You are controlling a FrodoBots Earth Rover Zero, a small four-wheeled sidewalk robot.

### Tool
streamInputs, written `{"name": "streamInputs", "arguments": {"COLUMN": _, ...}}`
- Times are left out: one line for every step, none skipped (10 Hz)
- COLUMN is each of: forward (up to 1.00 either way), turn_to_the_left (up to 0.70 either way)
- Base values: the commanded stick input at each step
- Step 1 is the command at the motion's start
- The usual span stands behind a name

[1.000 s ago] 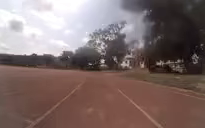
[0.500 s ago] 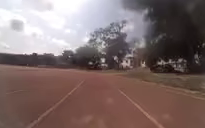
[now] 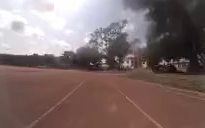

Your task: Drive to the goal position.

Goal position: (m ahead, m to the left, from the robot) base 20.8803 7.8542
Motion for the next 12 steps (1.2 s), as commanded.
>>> {"name": "streamInputs", "arguments": {"forward": 0.70, "turn_to_the_left": 0.00}}
{"name": "streamInputs", "arguments": {"forward": 0.70, "turn_to_the_left": 0.00}}
{"name": "streamInputs", "arguments": {"forward": 0.70, "turn_to_the_left": 0.00}}
{"name": "streamInputs", "arguments": {"forward": 0.70, "turn_to_the_left": 0.00}}
{"name": "streamInputs", "arguments": {"forward": 0.70, "turn_to_the_left": 0.00}}
{"name": "streamInputs", "arguments": {"forward": 0.70, "turn_to_the_left": 0.00}}
{"name": "streamInputs", "arguments": {"forward": 0.70, "turn_to_the_left": 0.00}}
{"name": "streamInputs", "arguments": {"forward": 0.70, "turn_to_the_left": 0.00}}
{"name": "streamInputs", "arguments": {"forward": 0.70, "turn_to_the_left": 0.00}}
{"name": "streamInputs", "arguments": {"forward": 0.70, "turn_to_the_left": 0.00}}
{"name": "streamInputs", "arguments": {"forward": 0.70, "turn_to_the_left": 0.00}}
{"name": "streamInputs", "arguments": {"forward": 0.70, "turn_to_the_left": 0.00}}
